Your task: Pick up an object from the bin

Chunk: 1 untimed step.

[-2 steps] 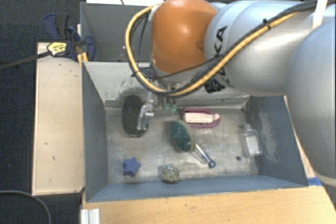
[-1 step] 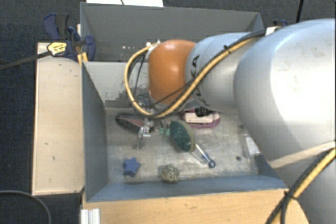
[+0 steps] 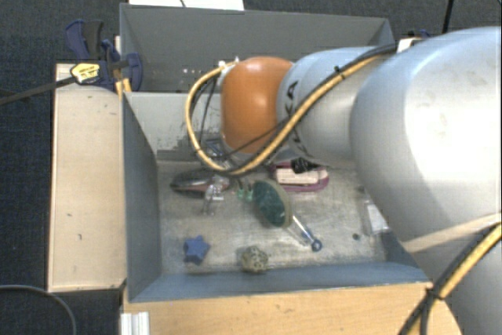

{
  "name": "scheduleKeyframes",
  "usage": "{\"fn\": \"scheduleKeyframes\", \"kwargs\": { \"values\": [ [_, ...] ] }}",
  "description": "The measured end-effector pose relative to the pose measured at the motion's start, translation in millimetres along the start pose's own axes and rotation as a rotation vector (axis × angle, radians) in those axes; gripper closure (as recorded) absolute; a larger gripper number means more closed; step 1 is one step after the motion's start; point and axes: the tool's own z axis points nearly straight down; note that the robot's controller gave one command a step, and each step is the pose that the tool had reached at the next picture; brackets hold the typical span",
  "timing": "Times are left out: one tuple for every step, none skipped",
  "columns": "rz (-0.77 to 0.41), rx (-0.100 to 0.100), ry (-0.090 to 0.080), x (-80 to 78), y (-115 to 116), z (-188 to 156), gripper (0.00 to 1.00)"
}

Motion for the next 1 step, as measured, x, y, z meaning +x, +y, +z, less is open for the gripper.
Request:
{"fn": "scheduleKeyframes", "kwargs": {
  "values": [
    [-0.032, 0.002, 0.001, 7.8, -10.9, -132.9, 1.00]
  ]
}}
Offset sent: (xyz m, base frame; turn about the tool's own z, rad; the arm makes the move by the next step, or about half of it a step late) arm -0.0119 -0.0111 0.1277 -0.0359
